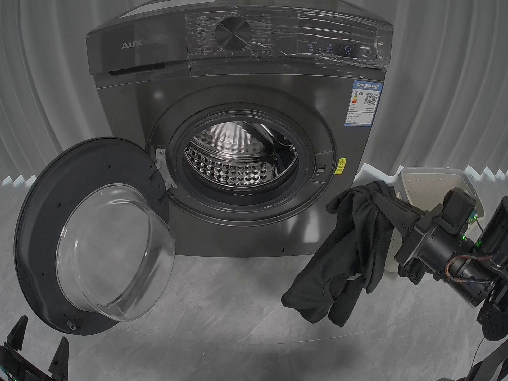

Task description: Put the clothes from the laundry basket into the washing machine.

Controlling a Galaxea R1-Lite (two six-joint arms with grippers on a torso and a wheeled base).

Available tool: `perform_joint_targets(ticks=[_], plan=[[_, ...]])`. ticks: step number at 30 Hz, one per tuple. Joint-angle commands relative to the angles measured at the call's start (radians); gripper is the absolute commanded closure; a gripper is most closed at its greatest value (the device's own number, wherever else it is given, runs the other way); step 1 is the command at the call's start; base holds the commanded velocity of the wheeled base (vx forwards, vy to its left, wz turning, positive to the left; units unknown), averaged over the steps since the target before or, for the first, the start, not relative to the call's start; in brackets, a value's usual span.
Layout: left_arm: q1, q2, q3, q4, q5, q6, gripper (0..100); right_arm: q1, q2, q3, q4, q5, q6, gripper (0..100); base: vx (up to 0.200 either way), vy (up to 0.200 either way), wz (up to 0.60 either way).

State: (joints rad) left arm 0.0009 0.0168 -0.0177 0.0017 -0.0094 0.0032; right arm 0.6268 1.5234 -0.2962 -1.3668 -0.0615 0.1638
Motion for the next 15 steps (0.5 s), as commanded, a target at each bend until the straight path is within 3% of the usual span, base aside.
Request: perform_joint_targets(ticks=[1,4,8,11,15], plan=[[0.001,-0.017,0.016,0.0,0.0,0.001,0,-0.018,0.008,-0.029,0.011,-0.008,-0.038,100,0.0,0.0,0.0],[0.001,-0.017,0.016,0.0,0.0,0.001,0,-0.01,0.004,-0.058,0.023,-0.02,-0.072,100,0.0,0.0,0.0],[0.001,-0.017,0.016,0.0,0.0,0.003,0,0.005,0.0,-0.095,0.097,-0.08,-0.069,100,0.0,0.0,0.0],[0.001,-0.017,0.016,0.0,0.002,0.003,0,0.068,-0.019,-0.077,0.169,-0.077,-0.069,100,0.0,0.0,0.0],[0.001,-0.017,0.016,0.0,0.0,0.003,0,0.08,0.029,-0.104,0.169,-0.066,-0.076,100,0.0,0.0,0.0]])
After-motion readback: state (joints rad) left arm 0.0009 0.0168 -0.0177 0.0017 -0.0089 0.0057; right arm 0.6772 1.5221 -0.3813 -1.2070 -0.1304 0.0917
